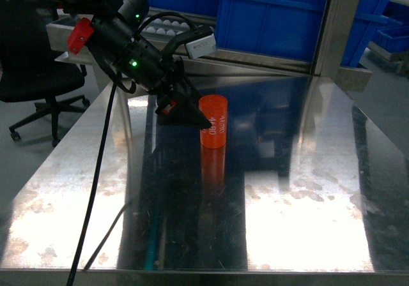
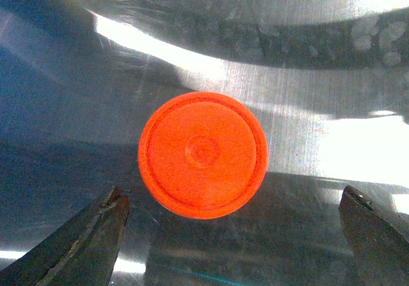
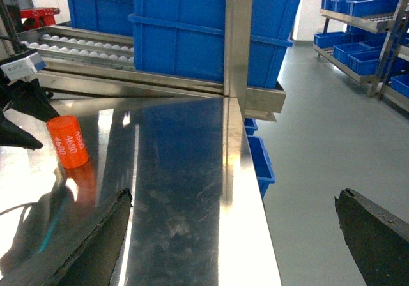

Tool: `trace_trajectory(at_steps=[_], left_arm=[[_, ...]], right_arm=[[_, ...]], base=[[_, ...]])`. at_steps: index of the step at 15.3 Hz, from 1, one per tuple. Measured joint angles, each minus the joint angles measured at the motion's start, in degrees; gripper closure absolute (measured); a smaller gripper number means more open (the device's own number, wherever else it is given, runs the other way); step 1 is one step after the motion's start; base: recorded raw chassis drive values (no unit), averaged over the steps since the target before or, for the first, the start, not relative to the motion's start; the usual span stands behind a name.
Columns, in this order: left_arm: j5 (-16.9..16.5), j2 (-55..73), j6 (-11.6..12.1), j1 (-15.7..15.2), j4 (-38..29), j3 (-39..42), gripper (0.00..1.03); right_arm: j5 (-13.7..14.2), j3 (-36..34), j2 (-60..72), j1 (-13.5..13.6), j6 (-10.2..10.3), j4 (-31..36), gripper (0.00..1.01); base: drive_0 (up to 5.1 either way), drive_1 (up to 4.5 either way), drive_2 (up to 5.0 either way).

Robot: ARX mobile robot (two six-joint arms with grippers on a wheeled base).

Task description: Pick capacitor and pack into box

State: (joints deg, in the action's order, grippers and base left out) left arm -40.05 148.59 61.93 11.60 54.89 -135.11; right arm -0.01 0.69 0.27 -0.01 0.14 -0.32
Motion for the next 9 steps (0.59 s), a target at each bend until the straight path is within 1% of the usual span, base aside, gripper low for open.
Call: trace_trajectory(at_steps=[3,4,5,6,7,9], left_arm=[[0.0,1.9,0.2,0.0,2.1,-3.1,0.05],[0.7,5.5,1.5,0.2,3.6,-7.7,0.05],[0.4,5.8,1.5,0.9,1.7,-7.7,0.05],[0.1,5.6,1.1,1.4,-1.0,-6.8,0.26],[-0.4,5.5,0.3,1.2,-2.8,-5.0,0.57],[-0.3,4.3,-1.0,0.6,-5.7,-2.9,0.6]], right_arm=[[0.0,0.0,0.0,0.0,0.0,0.0,0.03],[0.0,0.0,0.0,0.0,0.0,0.0,0.03],[0.0,0.0,0.0,0.0,0.0,0.0,0.03],[0.0,0.0,0.0,0.0,0.0,0.0,0.03],[0.0,0.0,0.0,0.0,0.0,0.0,0.03],[0.0,0.0,0.0,0.0,0.0,0.0,0.03]], base=[[0.0,0.0,0.0],[0.0,0.0,0.0],[0.0,0.0,0.0],[0.0,0.0,0.0],[0.0,0.0,0.0],[0.0,0.0,0.0]])
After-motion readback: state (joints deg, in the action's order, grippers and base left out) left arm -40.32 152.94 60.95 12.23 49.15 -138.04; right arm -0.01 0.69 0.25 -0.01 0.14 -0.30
